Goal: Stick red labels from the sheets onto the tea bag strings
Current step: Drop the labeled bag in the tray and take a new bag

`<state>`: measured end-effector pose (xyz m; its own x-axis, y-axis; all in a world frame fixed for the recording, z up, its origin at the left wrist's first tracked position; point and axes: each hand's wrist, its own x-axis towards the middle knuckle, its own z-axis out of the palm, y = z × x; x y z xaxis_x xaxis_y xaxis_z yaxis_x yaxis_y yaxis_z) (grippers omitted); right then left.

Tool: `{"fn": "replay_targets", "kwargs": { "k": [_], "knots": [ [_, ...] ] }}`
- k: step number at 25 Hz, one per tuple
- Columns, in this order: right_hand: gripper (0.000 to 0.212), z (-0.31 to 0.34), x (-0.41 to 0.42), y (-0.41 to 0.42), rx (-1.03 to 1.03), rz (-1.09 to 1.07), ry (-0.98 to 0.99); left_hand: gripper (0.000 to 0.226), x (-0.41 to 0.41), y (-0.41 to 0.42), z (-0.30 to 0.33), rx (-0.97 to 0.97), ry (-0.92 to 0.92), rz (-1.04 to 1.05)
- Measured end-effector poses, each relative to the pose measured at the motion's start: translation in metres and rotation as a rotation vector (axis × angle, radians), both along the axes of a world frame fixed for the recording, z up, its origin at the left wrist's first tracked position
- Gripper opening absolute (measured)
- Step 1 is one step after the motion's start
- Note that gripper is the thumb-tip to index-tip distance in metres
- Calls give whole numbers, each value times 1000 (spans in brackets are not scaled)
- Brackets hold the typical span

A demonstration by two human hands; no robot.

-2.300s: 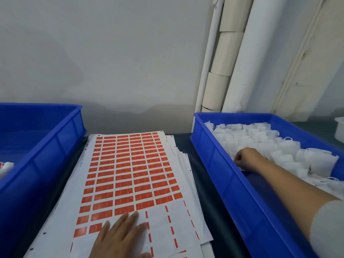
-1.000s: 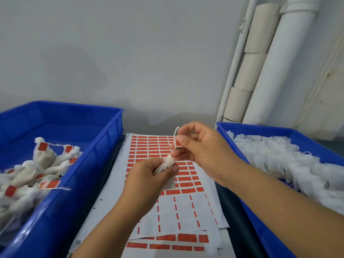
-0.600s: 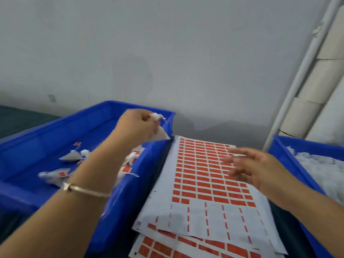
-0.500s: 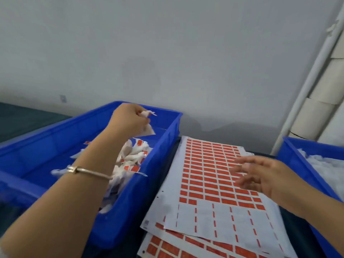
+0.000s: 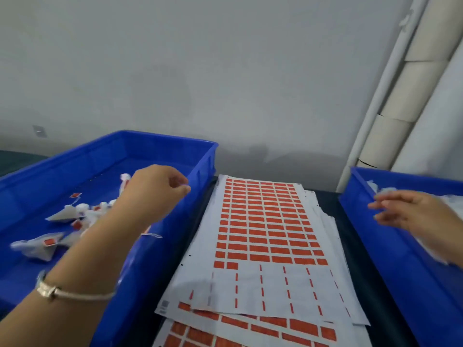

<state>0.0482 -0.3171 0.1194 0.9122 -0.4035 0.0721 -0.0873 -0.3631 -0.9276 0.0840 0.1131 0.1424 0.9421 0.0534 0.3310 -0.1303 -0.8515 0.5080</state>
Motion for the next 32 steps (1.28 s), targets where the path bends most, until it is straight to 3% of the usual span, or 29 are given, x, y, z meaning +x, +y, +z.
{"fn": "replay_targets", "kwargs": {
  "k": [2,4,7,9,11,13,16,19,23,24,26,29,32],
  "knots": [
    [16,-14,7,-60,-14,-213,45,12,-23,-39,-17,13,5,-161],
    [20,-39,4,-117,-216,-358,208,11,-34,-79,-50,23,92,-329],
    [38,-75,-1,-156,-502,-348,462,4,-39,-129,-100,43,251,-415],
    [51,-94,1,-161,-509,-278,549,26,-39,-149,-126,115,235,-450],
    [49,-105,7,-155,-534,-257,583,36,-40,-153,-141,225,254,-486],
    [25,-112,16,-151,-553,-266,538,32,-34,-151,-151,255,283,-481],
    [26,-116,29,-151,-437,-334,464,15,-31,-149,-155,188,328,-476],
    [13,-113,37,-145,-367,-407,451,28,-28,-148,-157,169,339,-487],
    [29,-104,33,-135,-186,-595,340,21,-29,-149,-156,137,323,-503],
    [29,-99,30,-133,-171,-592,365,13,-28,-148,-156,126,305,-508],
    [30,-85,25,-130,-167,-557,361,21,-28,-147,-160,119,265,-505],
    [29,-45,11,-108,-132,-527,143,27,-33,-147,-157,140,227,-487],
    [26,6,-8,-61,-231,-372,-2,16,-39,-152,-145,-7,275,-423]
  ]
}}
